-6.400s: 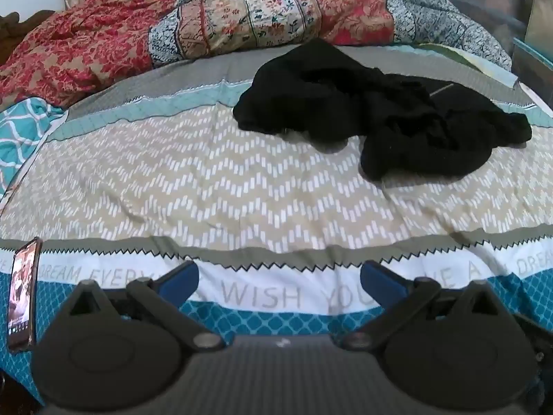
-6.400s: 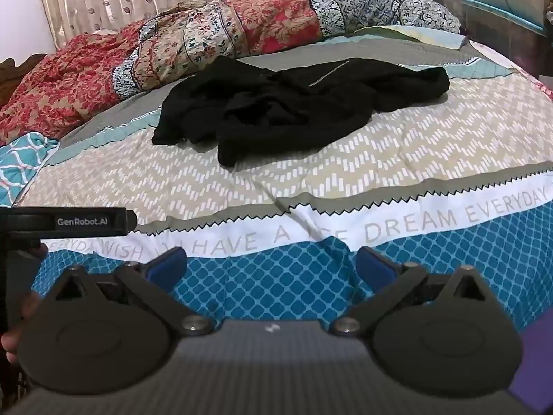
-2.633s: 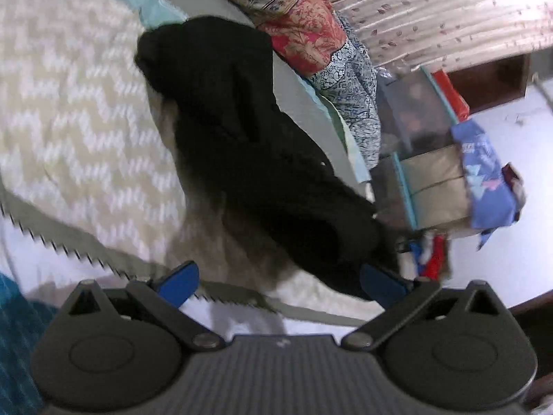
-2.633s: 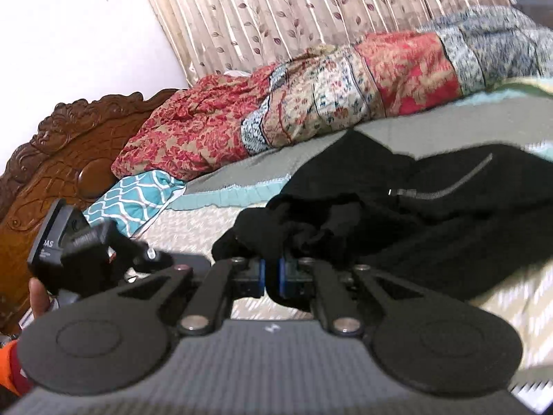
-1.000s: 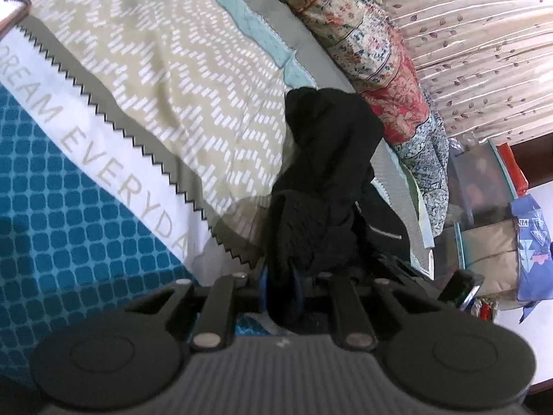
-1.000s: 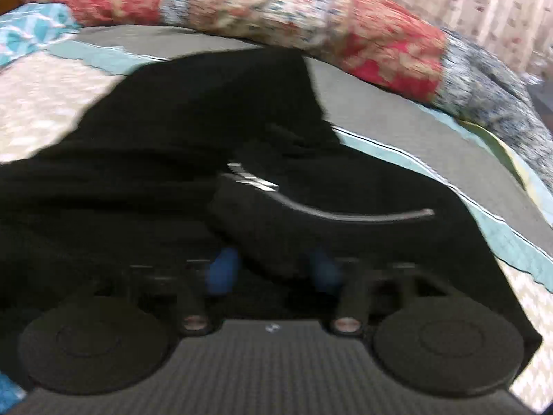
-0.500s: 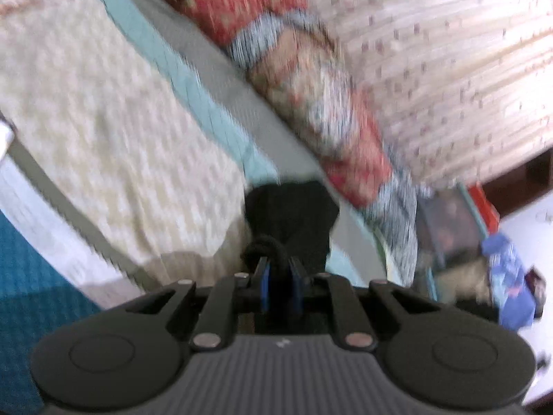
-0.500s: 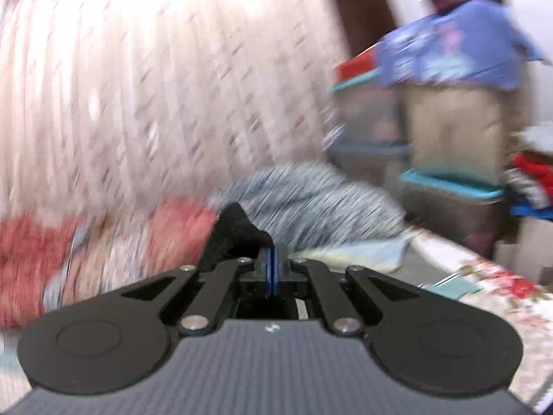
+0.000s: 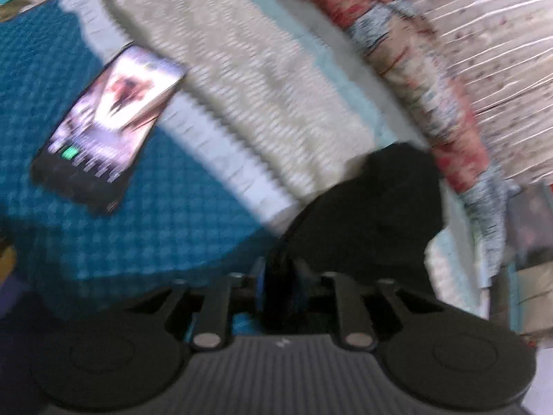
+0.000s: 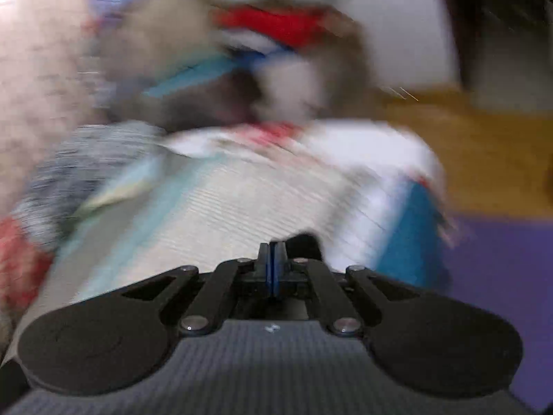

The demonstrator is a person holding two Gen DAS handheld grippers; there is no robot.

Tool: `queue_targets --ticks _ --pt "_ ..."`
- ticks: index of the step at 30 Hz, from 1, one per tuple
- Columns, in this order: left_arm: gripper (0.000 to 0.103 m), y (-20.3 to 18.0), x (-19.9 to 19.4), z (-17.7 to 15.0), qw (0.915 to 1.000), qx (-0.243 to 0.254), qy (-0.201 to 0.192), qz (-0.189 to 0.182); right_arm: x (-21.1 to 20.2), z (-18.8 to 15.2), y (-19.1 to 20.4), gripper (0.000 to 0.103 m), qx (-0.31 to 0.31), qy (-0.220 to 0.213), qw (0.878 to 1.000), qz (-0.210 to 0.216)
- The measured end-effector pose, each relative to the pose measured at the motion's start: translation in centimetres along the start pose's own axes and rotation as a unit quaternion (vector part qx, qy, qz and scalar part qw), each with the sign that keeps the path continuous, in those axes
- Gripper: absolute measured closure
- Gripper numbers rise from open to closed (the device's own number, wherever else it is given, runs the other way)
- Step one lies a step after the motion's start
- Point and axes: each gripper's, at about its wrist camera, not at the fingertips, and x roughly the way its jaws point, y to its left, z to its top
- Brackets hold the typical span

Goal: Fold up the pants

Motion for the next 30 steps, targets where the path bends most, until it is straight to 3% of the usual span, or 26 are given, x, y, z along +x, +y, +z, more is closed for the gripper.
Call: queue_targets --ticks 1,2,4,8,10,12,16,17,20,22,23,25,26,28,30 --pt "0.077 0.3 -0.3 -0.2 1.0 -0.001 -0.004 0.007 0.1 -0.3 -1.5 0.087 0.035 0.008 0.999 -0.018" --pt "0.07 0.7 -0.9 -0.2 0.9999 -0.006 -0.011 0.008 0.1 -0.5 -2.9 0.073 0.068 0.014 0.997 -0.025" --pt "0.063 1.7 -3.0 0.2 0.999 -0.019 -0.041 0.005 -0.5 -0.8 -3.5 0.067 0.092 0.003 0.995 -0.03" --pt "0.059 1.0 -4.8 2.8 0.9959 -0.009 -0.089 0.013 -2.6 -0.8 -0.3 0.067 0.009 -0.049 0.999 -0.001" --pt "0.056 -0.9 -4.2 4.7 0.9949 0.019 -0.098 0.017 -3.9 -1.4 2.7 0.067 -0.038 -0.057 0.996 0.05" --pt "0.046 -3.6 -2.8 6.5 0.992 0.062 -0.108 0.021 -4.1 -2.3 5.9 0.067 -0.089 -0.037 0.989 0.11" --pt "0.033 -9.8 2.7 8.9 0.9846 0.144 -0.099 -0.001 -2.3 -7.3 14.2 0.067 -0.191 0.053 0.954 0.224" --pt "0.023 -11.1 4.6 9.4 0.9828 0.16 -0.091 -0.008 -1.7 -9.0 16.3 0.068 -0.211 0.077 0.942 0.248" --pt "0.011 -13.4 10.1 10.3 0.9823 0.176 -0.065 0.0 0.3 -13.6 22.2 0.068 -0.258 0.146 0.907 0.3" --pt "0.011 -14.2 13.2 10.5 0.9853 0.167 -0.039 -0.002 1.8 -16.9 26.3 0.068 -0.288 0.182 0.881 0.328" --pt "0.012 -14.4 14.5 10.3 0.986 0.164 -0.027 -0.007 2.4 -18.0 28.0 0.068 -0.299 0.194 0.872 0.336" --pt "0.049 -15.0 16.8 9.6 0.9831 0.183 -0.01 0.0 4.2 -20.6 32.0 0.067 -0.316 0.215 0.856 0.349" --pt "0.077 -15.2 17.3 9.2 0.9808 0.195 -0.002 -0.001 5.1 -21.2 33.5 0.067 -0.317 0.222 0.852 0.352" --pt "0.09 -14.9 16.3 8.7 0.9796 0.2 -0.017 0.0 6.8 -23.0 36.5 0.067 -0.306 0.238 0.85 0.357" --pt "0.094 -14.2 13.4 8.1 0.9797 0.196 -0.035 -0.026 8.0 -24.4 38.8 0.067 -0.291 0.254 0.85 0.358"
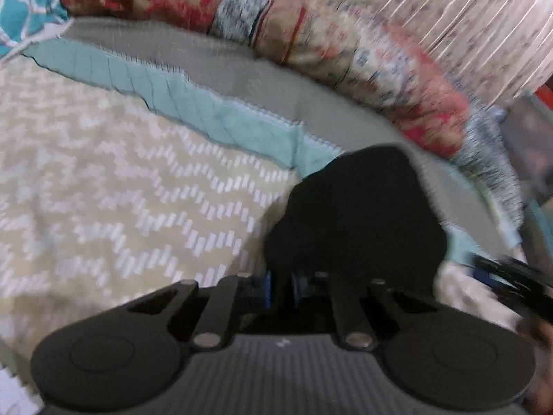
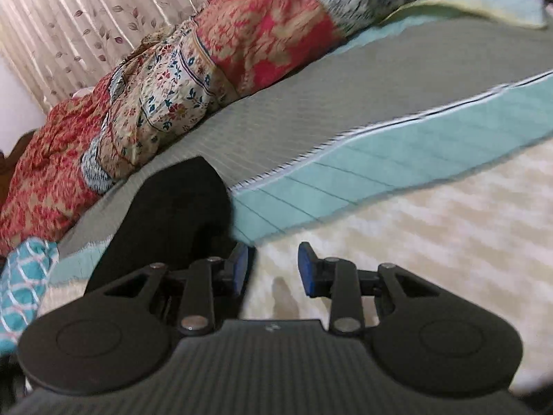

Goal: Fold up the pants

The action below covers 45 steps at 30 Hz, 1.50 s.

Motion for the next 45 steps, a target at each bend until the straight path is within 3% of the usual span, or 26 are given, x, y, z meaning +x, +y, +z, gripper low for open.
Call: queue_targets --ticks 4,6,8,9,10,12,14,16,19,20,21,22,23,24,27,28,30,32,34,35,36,37,38,39,42,45 --pt "0.094 1.8 -6.0 -2.3 0.9985 -0.037 -0.031 -0.024 4.9 0.8 1.3 0.064 0.056 0.029 0.998 0.03" --pt "0.094 2.3 -7.2 -3.7 0.9981 -0.049 -0.029 -0.021 5.4 -0.1 1.7 0.056 0.082 0.049 0.994 0.059" --pt "0.094 2.7 -7.8 -4.6 0.9978 -0.057 -0.028 -0.017 5.3 -0.8 2.8 0.056 0.092 0.06 0.991 0.074" --pt "0.094 2.9 -8.0 -5.0 0.9977 -0.061 -0.027 -0.013 5.4 -1.0 3.8 0.07 0.081 0.068 0.991 0.08" --pt "0.094 3.2 -8.0 -5.2 0.9975 -0.064 -0.027 -0.012 5.4 -0.9 5.3 0.091 0.057 0.074 0.991 0.092" --pt "0.093 3.6 -7.9 -5.4 0.997 -0.072 -0.026 -0.015 3.4 -1.2 9.5 0.095 -0.034 0.062 0.991 0.116" --pt "0.093 4.1 -8.0 -5.4 0.9961 -0.082 -0.026 -0.016 0.3 -2.6 14.5 0.095 -0.158 0.059 0.972 0.164" --pt "0.093 4.6 -8.2 -5.6 0.9952 -0.091 -0.029 -0.022 -2.7 -5.5 18.3 0.095 -0.25 0.102 0.938 0.218" --pt "0.086 4.7 -8.2 -5.8 0.9946 -0.096 -0.032 -0.022 -5.3 -9.7 20.1 0.09 -0.347 0.159 0.893 0.238" --pt "0.08 4.8 -8.1 -5.9 0.9945 -0.098 -0.031 -0.018 -5.9 -10.1 19.7 0.088 -0.356 0.159 0.89 0.235" --pt "0.074 4.8 -8.0 -5.9 0.9946 -0.098 -0.031 -0.012 -6.1 -10.1 19.2 0.08 -0.356 0.154 0.893 0.228" --pt "0.069 4.8 -8.0 -5.9 0.9948 -0.096 -0.032 -0.006 -6.4 -9.6 18.3 0.075 -0.348 0.14 0.903 0.211" --pt "0.057 4.8 -8.0 -5.8 0.9948 -0.095 -0.035 0.001 -6.5 -8.7 17.4 0.068 -0.334 0.124 0.914 0.193" --pt "0.045 4.9 -7.9 -5.7 0.9944 -0.097 -0.04 0.011 -6.1 -7.6 16.9 0.066 -0.312 0.112 0.927 0.178" --pt "0.025 5.7 -7.2 -5.4 0.992 -0.115 -0.044 0.025 -4.8 -4.0 14.4 0.061 -0.217 0.088 0.962 0.142" --pt "0.023 6.0 -6.9 -5.3 0.9909 -0.126 -0.041 0.025 -4.2 -2.9 13.8 0.057 -0.19 0.08 0.969 0.133" --pt "0.022 6.4 -6.2 -5.2 0.9887 -0.145 -0.036 0.017 -2.2 -1.4 13.3 0.036 -0.133 0.075 0.98 0.13" --pt "0.022 6.4 -5.7 -4.9 0.9877 -0.152 -0.035 0.012 0.1 -0.5 13.1 0.035 -0.082 0.09 0.984 0.132" --pt "0.026 5.8 -5.2 -4.6 0.9889 -0.142 -0.04 0.014 3.1 -0.1 13.8 0.035 -0.044 0.119 0.982 0.138" --pt "0.036 5.5 -5.0 -4.5 0.99 -0.135 -0.04 0.018 4.4 -0.3 14.5 0.037 -0.041 0.137 0.98 0.139" --pt "0.056 5.2 -4.6 -4.3 0.9914 -0.125 -0.035 0.015 5.3 -0.8 15.3 0.065 -0.051 0.149 0.979 0.128" --pt "0.066 4.9 -4.4 -4.2 0.9922 -0.12 -0.03 0.009 6.1 -1.3 16.5 0.093 -0.077 0.154 0.98 0.098" --pt "0.083 4.5 -4.2 -4.0 0.9929 -0.117 -0.025 0.002 5.8 -1.1 17.3 0.096 -0.094 0.145 0.982 0.078" --pt "0.085 4.0 -4.2 -3.8 0.9937 -0.109 -0.027 0.0 4.9 -0.6 17.8 0.096 -0.106 0.119 0.984 0.075" --pt "0.088 2.2 -4.8 -3.1 0.9964 -0.068 -0.049 0.012 -1.2 3.8 16.3 0.096 -0.076 0.001 0.988 0.133" --pt "0.088 0.5 -4.6 -2.5 0.9976 -0.045 -0.052 0.006 -8.8 8.4 10.7 0.096 -0.015 -0.12 0.981 0.153"
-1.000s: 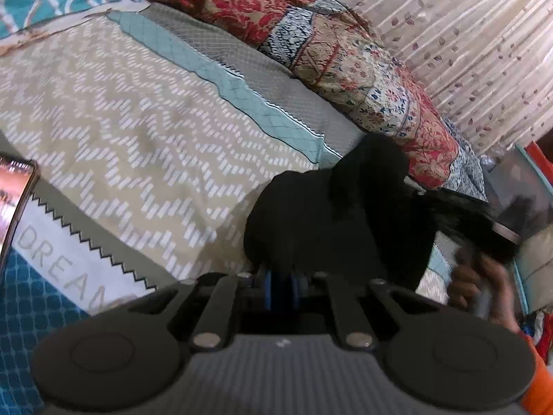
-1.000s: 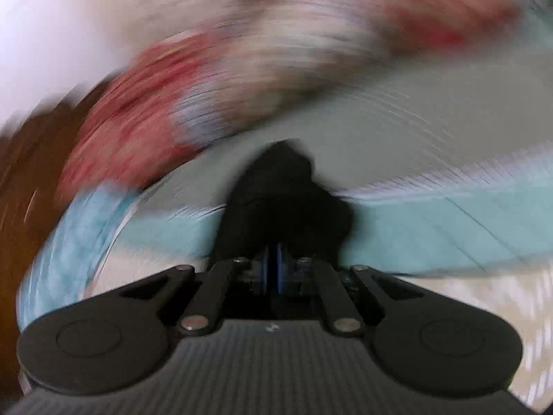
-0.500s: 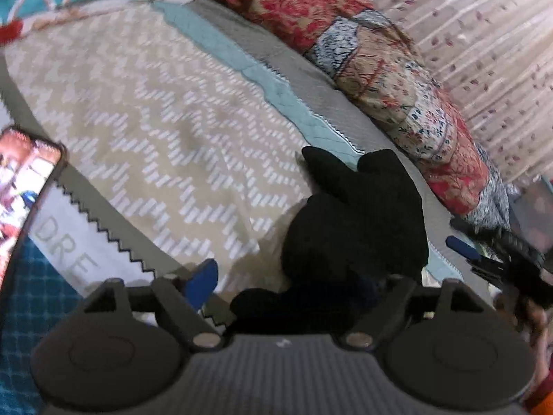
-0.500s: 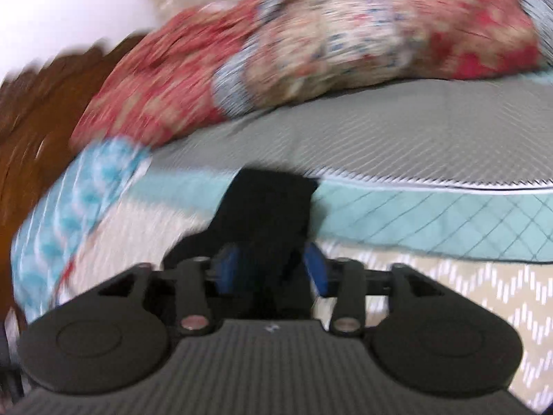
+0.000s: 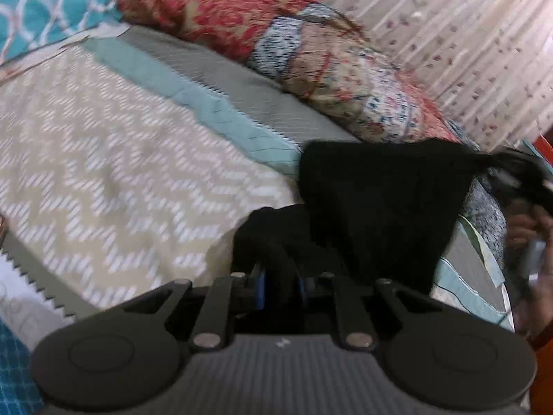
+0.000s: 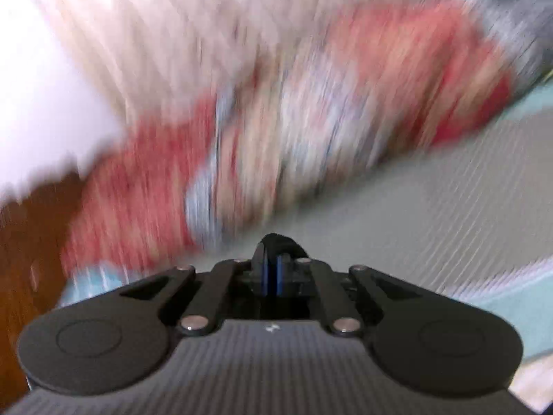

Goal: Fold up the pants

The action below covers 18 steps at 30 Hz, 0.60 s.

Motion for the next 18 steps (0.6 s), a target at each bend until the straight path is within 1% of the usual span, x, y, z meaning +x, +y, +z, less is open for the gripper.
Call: queue_targets --ticks 1,3,5,6,7,8,9,10,11,12,13,15,16,18 --pt "0.088 -0.7 0.1 0.0 0.9999 0.009 -0.002 -0.005 -3.1 1.8 -1.8 0.096 0.013 -0.041 0.999 -0.004" --pt "0.088 -2.0 0.1 -0.5 0.9994 0.032 -0.004 -0.014 -8.7 4.1 -5.2 0.096 0.023 -0.096 0.994 -0.035" --pt "0.088 -3.5 0.4 -1.1 0.9979 0.064 -0.001 -0.012 -14.0 4.8 -8.8 0.095 0.029 -0.13 0.988 -0.083" --pt "0.086 -4.4 0.8 -1.6 0.9964 0.084 0.004 -0.003 -16.2 4.5 -10.6 0.095 0.034 -0.135 0.984 -0.11" --pt "0.086 -5.1 1.2 -2.1 0.9943 0.105 0.01 0.01 -18.7 3.9 -12.8 0.094 0.045 -0.135 0.98 -0.138" --pt "0.083 -6.0 1.8 -2.8 0.9909 0.13 0.018 0.027 -20.1 3.0 -14.5 0.091 0.056 -0.131 0.976 -0.164" --pt "0.073 -6.4 2.3 -3.3 0.9879 0.149 0.028 0.036 -21.1 1.6 -15.9 0.089 0.069 -0.121 0.971 -0.196" --pt "0.068 -6.9 2.7 -3.9 0.9845 0.166 0.038 0.041 -22.6 0.1 -17.8 0.085 0.083 -0.102 0.963 -0.236" --pt "0.061 -7.3 2.7 -4.3 0.9819 0.18 0.044 0.04 -23.5 -1.4 -18.9 0.069 0.09 -0.085 0.955 -0.27" --pt "0.057 -7.5 2.4 -4.5 0.9798 0.191 0.046 0.034 -24.3 -3.2 -19.7 0.057 0.094 -0.07 0.947 -0.298" --pt "0.054 -7.4 1.8 -4.7 0.9786 0.2 0.043 0.025 -24.6 -4.9 -19.7 0.057 0.094 -0.058 0.943 -0.315" --pt "0.041 -6.7 -0.1 -3.8 0.9807 0.194 0.025 0.002 -26.5 -7.5 -20.2 0.057 0.094 -0.043 0.939 -0.328" --pt "0.04 -6.1 -0.8 -3.1 0.9831 0.182 0.017 -0.006 -27.3 -8.5 -19.9 0.057 0.092 -0.043 0.939 -0.33" --pt "0.035 -4.8 -1.5 -0.9 0.9893 0.144 0.012 -0.019 -28.4 -9.6 -18.6 0.057 0.077 -0.047 0.94 -0.328"
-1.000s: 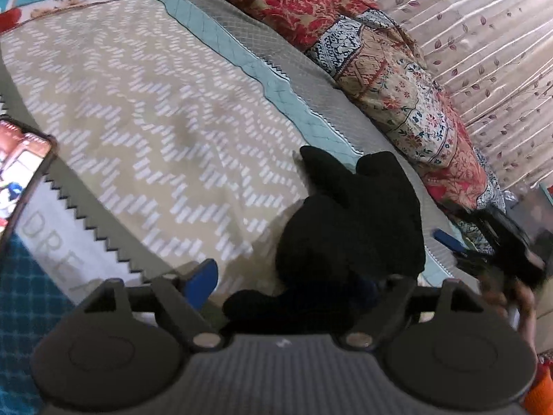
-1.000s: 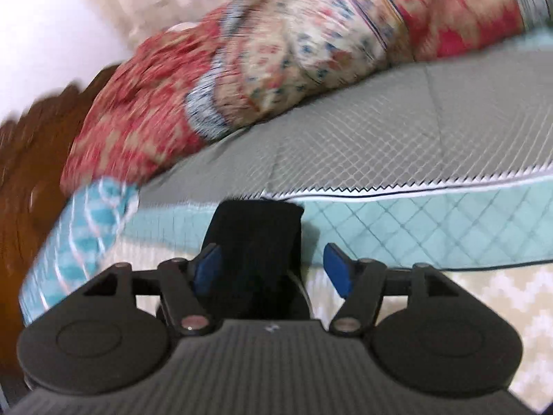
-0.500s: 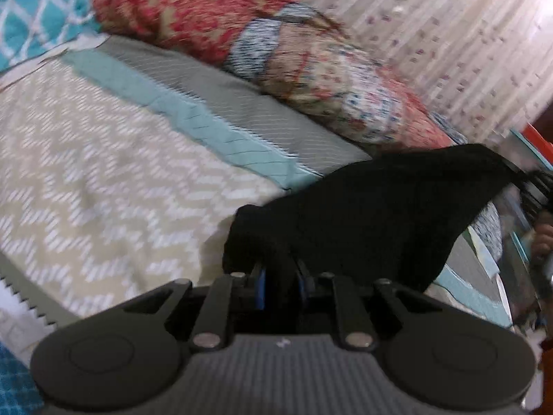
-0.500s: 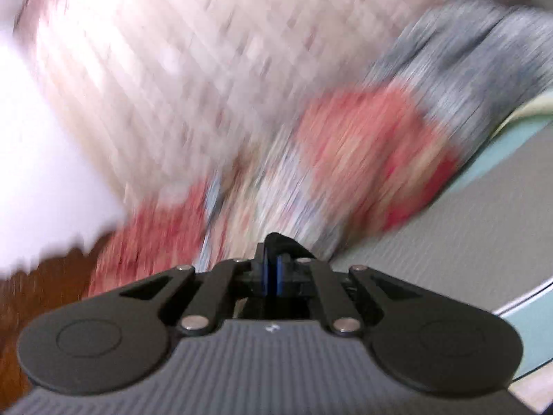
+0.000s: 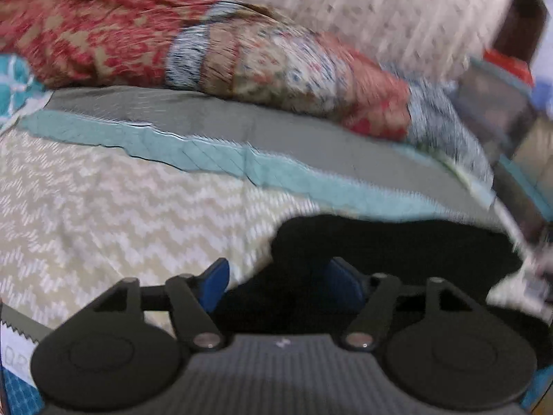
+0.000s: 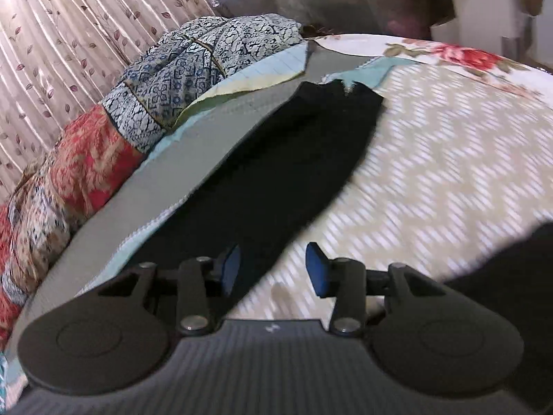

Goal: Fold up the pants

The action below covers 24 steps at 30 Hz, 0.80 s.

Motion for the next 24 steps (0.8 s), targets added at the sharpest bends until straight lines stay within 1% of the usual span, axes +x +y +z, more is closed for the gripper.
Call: queue_targets --ticks 2,4,5,6,7,8,10,11,12,13,14,15,16,17,19,20,22,24 --pt "0.035 2.0 0.4 1.9 0.9988 -0.048 0.008 -0.01 -0.4 -0.9 1.8 0.057 -0.016 -0.015 1.0 0.003" --pt "0.038 3.1 1.5 3.4 0.9971 -0.071 0.014 -0.023 -0.2 -1.1 3.0 0.057 -0.029 -0.019 0.999 0.03" --pt "0.039 3.5 2.3 3.8 0.997 -0.075 0.013 -0.015 0.8 -1.2 4.3 0.057 -0.04 -0.014 0.998 0.052" --pt "0.04 3.7 3.3 4.1 0.9969 -0.078 0.014 0.002 1.3 -1.5 6.0 0.057 -0.055 -0.003 0.996 0.077" --pt "0.04 3.9 4.3 4.1 0.9962 -0.085 0.017 0.012 1.9 -2.2 8.4 0.057 -0.082 0.017 0.991 0.105" --pt "0.04 3.9 5.3 3.9 0.9954 -0.093 0.022 0.008 2.4 -2.9 10.4 0.057 -0.103 0.03 0.986 0.126" --pt "0.04 2.8 6.7 2.9 0.9944 -0.096 0.041 -0.012 3.3 -4.7 15.0 0.057 -0.141 0.051 0.973 0.177" --pt "0.041 1.7 7.2 2.1 0.9948 -0.087 0.047 -0.024 3.9 -5.2 16.6 0.057 -0.146 0.059 0.968 0.196" --pt "0.043 0.3 7.4 1.2 0.9957 -0.066 0.049 -0.042 4.6 -5.8 18.3 0.057 -0.146 0.07 0.963 0.217" --pt "0.043 -1.3 7.5 0.1 0.9963 -0.035 0.054 -0.056 5.3 -6.6 20.1 0.057 -0.145 0.083 0.957 0.237" --pt "0.043 -2.8 7.5 -1.0 0.9967 -0.003 0.055 -0.059 6.0 -7.1 21.4 0.057 -0.146 0.094 0.952 0.25" --pt "0.042 -4.8 7.2 -2.5 0.9962 0.046 0.052 -0.053 6.6 -7.7 23.1 0.057 -0.152 0.109 0.946 0.266" --pt "0.042 -6.4 6.9 -4.0 0.9935 0.093 0.047 -0.046 7.1 -8.3 24.7 0.057 -0.161 0.122 0.939 0.278" --pt "0.041 -7.9 6.6 -5.5 0.9889 0.136 0.042 -0.044 7.4 -8.9 26.1 0.057 -0.173 0.133 0.932 0.289" --pt "0.04 -9.8 6.1 -7.9 0.9795 0.193 0.043 -0.041 7.6 -10.3 29.2 0.057 -0.214 0.153 0.913 0.311" --pt "0.039 -10.6 6.0 -9.1 0.9732 0.222 0.045 -0.038 7.3 -11.1 30.4 0.057 -0.233 0.162 0.904 0.319" --pt "0.039 -11.6 5.7 -10.7 0.9638 0.259 0.048 -0.041 7.1 -13.1 32.7 0.056 -0.28 0.184 0.883 0.328" --pt "0.039 -12.0 5.5 -11.8 0.9582 0.279 0.047 -0.041 7.1 -14.8 34.1 0.052 -0.326 0.191 0.868 0.322"
